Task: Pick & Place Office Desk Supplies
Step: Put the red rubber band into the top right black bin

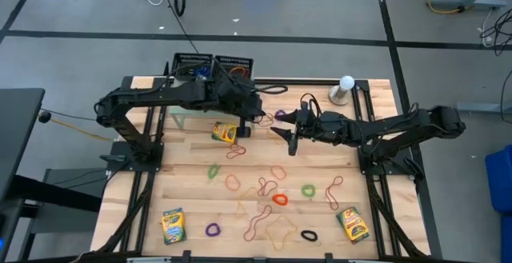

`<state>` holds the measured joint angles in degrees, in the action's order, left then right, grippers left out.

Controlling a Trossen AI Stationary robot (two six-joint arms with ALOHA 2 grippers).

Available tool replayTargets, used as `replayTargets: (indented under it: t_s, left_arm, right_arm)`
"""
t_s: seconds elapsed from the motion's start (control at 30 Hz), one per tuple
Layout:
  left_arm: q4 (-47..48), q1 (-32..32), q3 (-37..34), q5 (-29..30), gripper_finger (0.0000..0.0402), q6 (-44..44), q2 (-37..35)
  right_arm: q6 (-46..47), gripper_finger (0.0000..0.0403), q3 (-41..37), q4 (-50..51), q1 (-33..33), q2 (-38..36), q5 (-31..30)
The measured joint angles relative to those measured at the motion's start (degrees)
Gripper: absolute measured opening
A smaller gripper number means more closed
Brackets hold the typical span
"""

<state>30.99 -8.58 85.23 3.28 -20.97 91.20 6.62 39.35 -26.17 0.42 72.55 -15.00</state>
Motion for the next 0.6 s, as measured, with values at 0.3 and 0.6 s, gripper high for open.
replayTargets:
  t_s: [0.3, 0.6]
  left_arm:
    - [-1.09, 0.0, 0.02, -2.06, 0.0007, 0.46, 0.0]
    - [-0.13, 0.0, 0.02, -1.31, 0.0021, 1.32, 0.0]
  right_arm:
    - [-2.34, 0.0179, 0.0, -3.35, -2.61, 4.96, -1.49]
    - [-5.76, 0.0053, 0.0, -5.9, -2.52, 5.48, -0.8]
